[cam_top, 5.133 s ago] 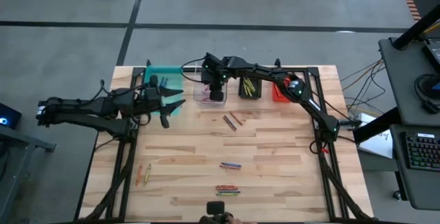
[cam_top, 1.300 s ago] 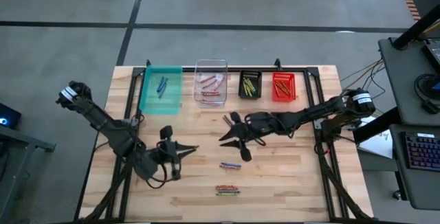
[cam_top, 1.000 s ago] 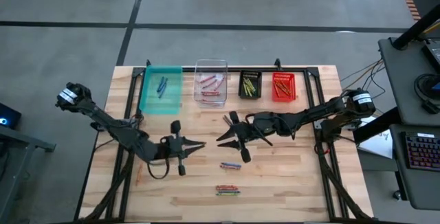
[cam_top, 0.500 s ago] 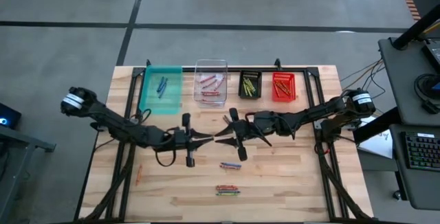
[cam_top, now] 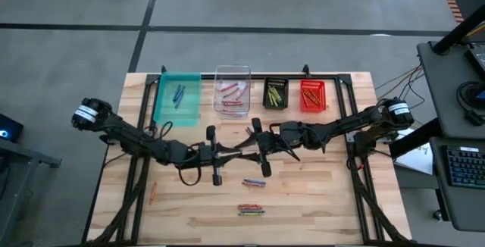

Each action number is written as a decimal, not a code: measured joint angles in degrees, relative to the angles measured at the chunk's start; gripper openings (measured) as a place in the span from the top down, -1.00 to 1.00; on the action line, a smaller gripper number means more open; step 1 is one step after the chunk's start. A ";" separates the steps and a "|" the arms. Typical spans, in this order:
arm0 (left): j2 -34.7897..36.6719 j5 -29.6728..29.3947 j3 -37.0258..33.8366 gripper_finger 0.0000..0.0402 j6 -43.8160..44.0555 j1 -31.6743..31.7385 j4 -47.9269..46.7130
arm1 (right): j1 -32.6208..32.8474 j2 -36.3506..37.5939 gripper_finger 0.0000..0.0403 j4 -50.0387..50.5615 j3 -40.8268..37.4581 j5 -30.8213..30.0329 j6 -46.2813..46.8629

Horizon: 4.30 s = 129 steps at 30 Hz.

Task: Sort crayons
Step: Put the green crayon into the black bin, then put the red crayon into the transparent bin

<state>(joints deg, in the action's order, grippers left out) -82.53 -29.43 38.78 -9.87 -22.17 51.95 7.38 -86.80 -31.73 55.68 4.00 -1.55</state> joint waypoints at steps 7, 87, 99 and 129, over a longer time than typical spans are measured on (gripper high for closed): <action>0.07 -0.12 0.73 0.89 0.00 0.09 -0.24 | 0.00 0.00 0.68 0.02 0.04 -0.10 -1.95; 21.71 -18.03 0.49 0.30 19.75 -0.07 -53.31 | -32.00 -3.57 0.39 71.01 19.74 -6.53 14.38; 21.69 -18.03 0.49 0.30 21.38 -0.07 -55.48 | -17.42 -4.45 0.46 70.72 19.19 -6.55 21.06; 20.27 -18.03 0.49 0.30 21.09 -0.06 -55.43 | -15.15 -21.13 0.51 69.23 19.45 -10.53 27.12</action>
<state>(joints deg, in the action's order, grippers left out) -62.26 -47.46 39.27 11.22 -22.24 -3.48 -7.77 -107.94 37.50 75.13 -6.52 25.56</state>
